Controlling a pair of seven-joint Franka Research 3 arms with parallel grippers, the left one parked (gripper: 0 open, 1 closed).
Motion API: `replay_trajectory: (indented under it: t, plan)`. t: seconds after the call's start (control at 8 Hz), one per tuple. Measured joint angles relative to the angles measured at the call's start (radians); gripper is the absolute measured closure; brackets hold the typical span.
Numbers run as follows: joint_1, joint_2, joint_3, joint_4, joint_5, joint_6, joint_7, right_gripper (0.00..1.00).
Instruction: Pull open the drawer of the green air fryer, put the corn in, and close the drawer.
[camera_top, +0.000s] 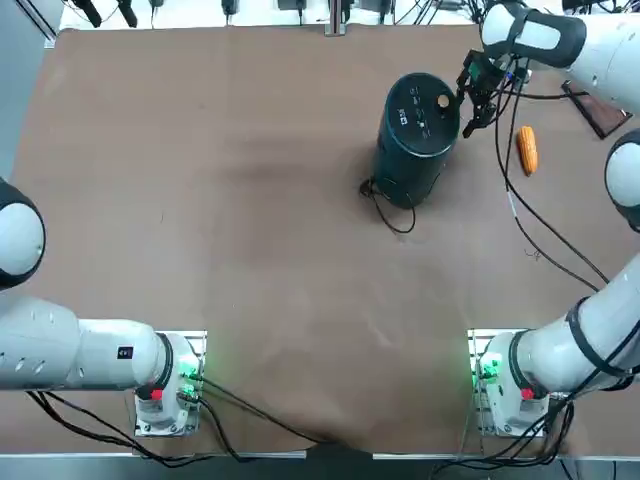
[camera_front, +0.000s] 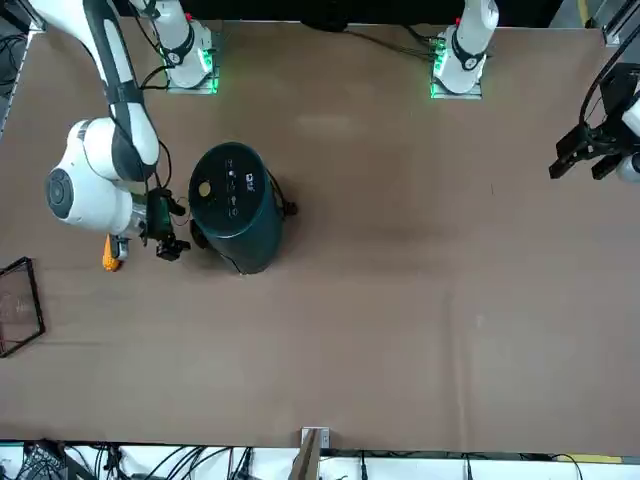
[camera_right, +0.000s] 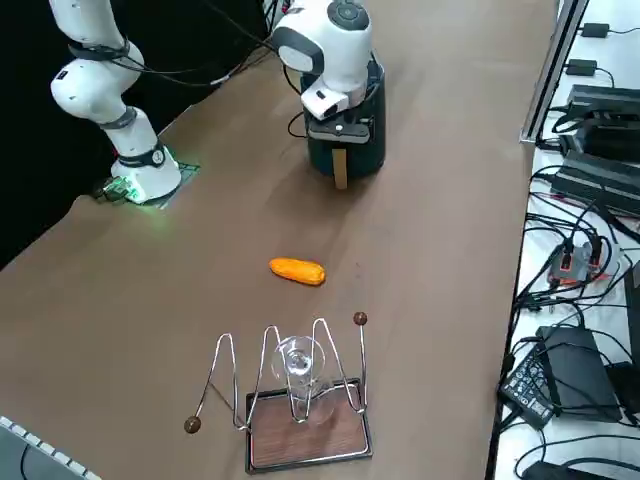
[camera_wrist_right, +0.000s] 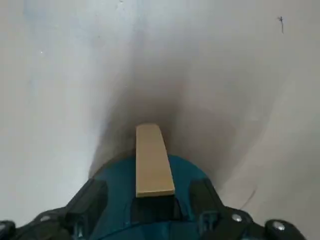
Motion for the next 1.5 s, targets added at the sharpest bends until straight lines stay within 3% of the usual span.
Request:
replay_trajectory:
  t: [0.62, 1.25, 1.38, 1.5]
  plan:
    - [0.025, 0.023, 0.002, -0.012, 0.041, 0.046, 0.008, 0.00]
    - [0.035, 0.038, 0.003, -0.033, 0.042, 0.081, 0.013, 0.11]
    - [0.035, 0.039, 0.003, -0.042, 0.042, 0.089, 0.013, 0.16]
    - [0.035, 0.038, 0.002, -0.046, 0.042, 0.089, 0.013, 0.36]
